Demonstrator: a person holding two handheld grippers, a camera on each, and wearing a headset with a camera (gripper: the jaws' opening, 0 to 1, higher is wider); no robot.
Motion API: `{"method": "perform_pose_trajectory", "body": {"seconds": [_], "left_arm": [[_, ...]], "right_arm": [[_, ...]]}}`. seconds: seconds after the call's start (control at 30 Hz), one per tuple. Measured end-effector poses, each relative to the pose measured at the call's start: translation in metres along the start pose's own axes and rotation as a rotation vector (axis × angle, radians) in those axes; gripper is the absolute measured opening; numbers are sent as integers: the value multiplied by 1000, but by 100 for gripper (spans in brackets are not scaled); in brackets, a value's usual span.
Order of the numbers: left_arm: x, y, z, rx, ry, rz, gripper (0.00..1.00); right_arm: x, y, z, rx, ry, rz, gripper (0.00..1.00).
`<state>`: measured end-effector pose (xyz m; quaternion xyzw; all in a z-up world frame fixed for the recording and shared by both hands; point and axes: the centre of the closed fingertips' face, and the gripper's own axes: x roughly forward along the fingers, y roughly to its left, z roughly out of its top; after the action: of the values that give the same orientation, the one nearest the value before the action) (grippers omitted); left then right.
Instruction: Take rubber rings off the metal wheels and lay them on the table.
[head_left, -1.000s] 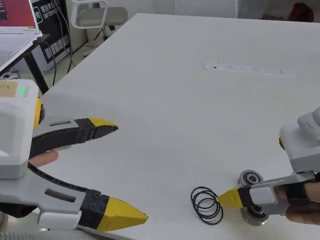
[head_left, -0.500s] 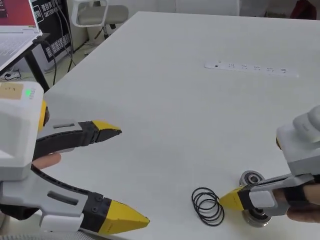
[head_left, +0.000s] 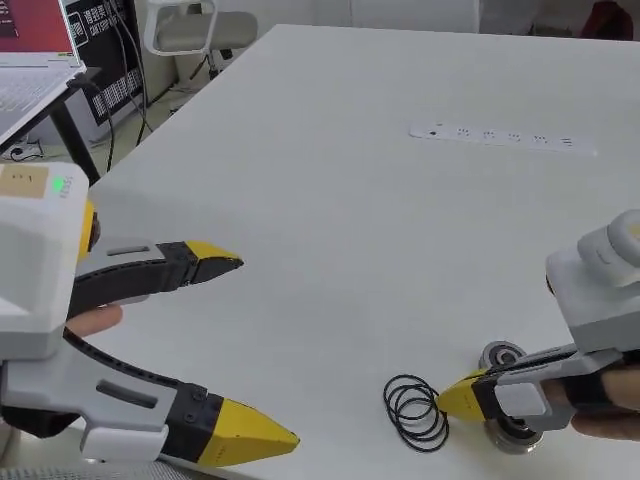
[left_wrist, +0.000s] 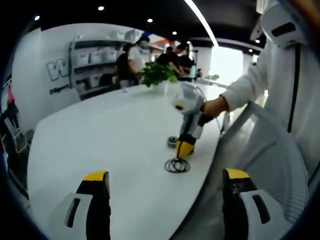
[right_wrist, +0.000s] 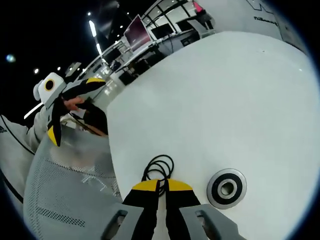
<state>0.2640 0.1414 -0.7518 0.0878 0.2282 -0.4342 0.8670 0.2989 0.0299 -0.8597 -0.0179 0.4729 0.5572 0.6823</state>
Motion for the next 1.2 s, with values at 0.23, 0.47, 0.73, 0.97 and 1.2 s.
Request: {"method": "perform_pose_trajectory", "body": {"seconds": [0.23,0.47,0.73,0.97,1.2], "left_arm": [[-1,0,-1,-2,3,-1,94],[-1,3,0,2,2,4,94],[-2,6,0,6,1,7,95],[-2,8,2,12,-2,6,96],[-2,8,2,14,0,6,97]], "right_arm": [[0,1,-1,-30,8,-3,6],[0,1,-2,-75,15,-17,10],[-11,1,3,-73,-19,-27,12],[-24,9,12,-106,-80,-23,20],[-38,23,19,-164,-140,-14,29]]}}
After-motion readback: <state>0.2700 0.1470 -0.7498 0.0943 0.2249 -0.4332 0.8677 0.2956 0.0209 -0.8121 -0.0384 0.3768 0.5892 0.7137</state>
